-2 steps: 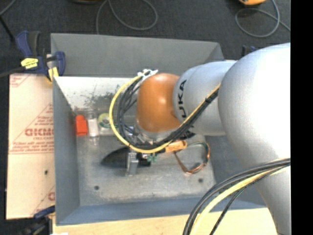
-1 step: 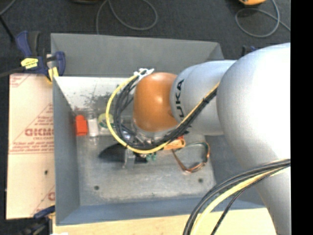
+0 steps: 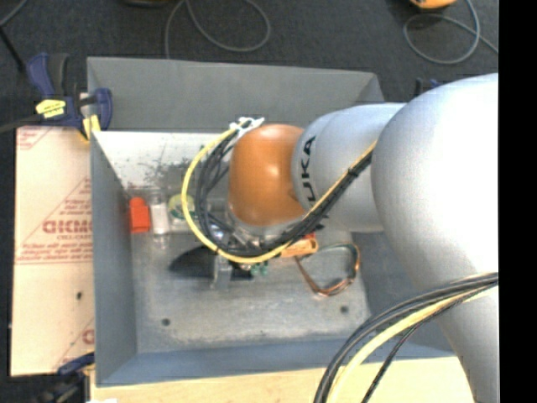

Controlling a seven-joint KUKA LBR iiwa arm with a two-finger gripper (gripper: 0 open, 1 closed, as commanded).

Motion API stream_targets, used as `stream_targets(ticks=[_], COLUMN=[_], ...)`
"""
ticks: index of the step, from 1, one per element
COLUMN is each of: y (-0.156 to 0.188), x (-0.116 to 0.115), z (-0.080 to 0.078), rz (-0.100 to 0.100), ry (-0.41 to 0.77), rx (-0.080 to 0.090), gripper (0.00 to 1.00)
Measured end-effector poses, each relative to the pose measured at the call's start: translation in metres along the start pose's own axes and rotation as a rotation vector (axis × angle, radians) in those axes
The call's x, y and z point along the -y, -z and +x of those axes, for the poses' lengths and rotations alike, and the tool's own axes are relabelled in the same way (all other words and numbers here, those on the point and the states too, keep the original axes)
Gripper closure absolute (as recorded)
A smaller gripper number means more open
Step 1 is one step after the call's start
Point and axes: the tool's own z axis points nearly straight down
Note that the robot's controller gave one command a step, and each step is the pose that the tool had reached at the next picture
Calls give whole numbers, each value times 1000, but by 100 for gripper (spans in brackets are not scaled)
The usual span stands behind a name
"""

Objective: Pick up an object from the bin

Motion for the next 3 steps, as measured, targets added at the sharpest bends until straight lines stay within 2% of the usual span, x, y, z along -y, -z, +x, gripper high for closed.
stream_targets(ticks=[2,3], y=[19,40], x=[1,1], z=[2,1], rz=[1,0], ry=[-2,-3], rx=[-8,-4], gripper=[100,100])
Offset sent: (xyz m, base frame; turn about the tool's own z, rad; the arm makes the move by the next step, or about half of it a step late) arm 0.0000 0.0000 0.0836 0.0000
